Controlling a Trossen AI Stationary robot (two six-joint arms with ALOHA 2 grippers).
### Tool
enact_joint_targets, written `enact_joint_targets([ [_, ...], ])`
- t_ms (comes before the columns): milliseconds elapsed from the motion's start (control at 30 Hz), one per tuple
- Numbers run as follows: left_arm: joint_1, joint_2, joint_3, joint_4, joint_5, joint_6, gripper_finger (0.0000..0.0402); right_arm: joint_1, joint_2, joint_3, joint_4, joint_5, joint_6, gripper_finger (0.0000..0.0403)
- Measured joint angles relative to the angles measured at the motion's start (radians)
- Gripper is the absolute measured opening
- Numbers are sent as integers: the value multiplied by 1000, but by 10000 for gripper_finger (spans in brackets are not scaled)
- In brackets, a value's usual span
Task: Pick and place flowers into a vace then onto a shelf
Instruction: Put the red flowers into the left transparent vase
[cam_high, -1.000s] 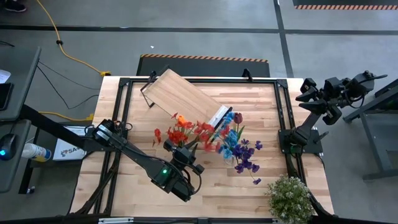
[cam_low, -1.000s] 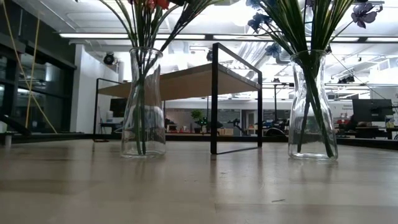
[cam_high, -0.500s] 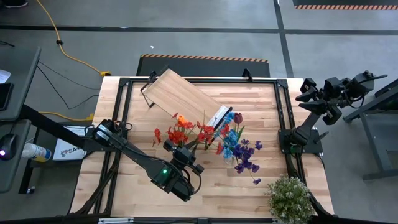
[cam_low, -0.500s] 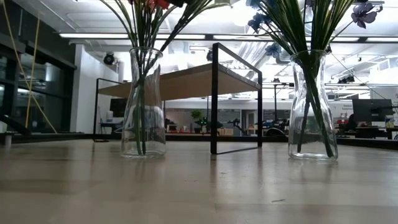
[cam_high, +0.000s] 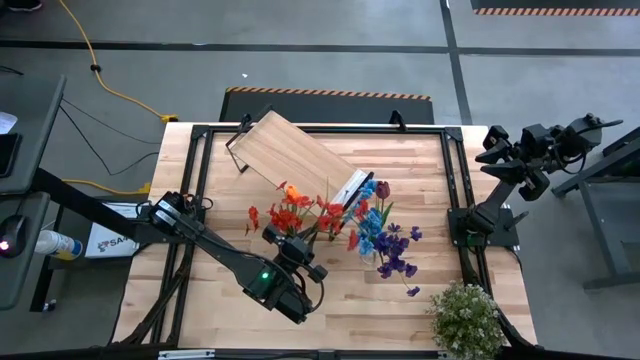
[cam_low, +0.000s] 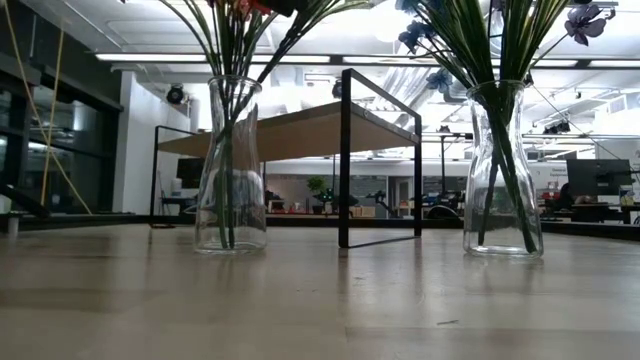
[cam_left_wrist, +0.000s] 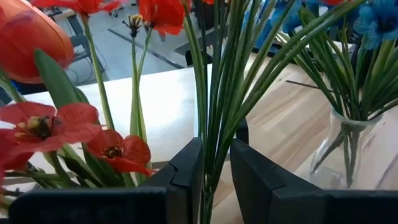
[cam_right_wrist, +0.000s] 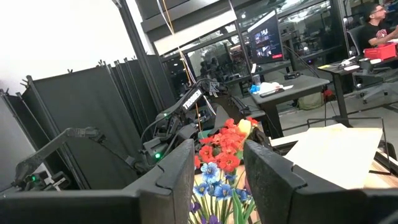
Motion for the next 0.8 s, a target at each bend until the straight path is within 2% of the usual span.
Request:
enact_joint_targets([
  [400,0,-5,0,-6,45,0,118,0,0,0,0,0,0,129],
  [800,-6,-5,0,-6,43,0,118,0,0,0,0,30,-10,130],
])
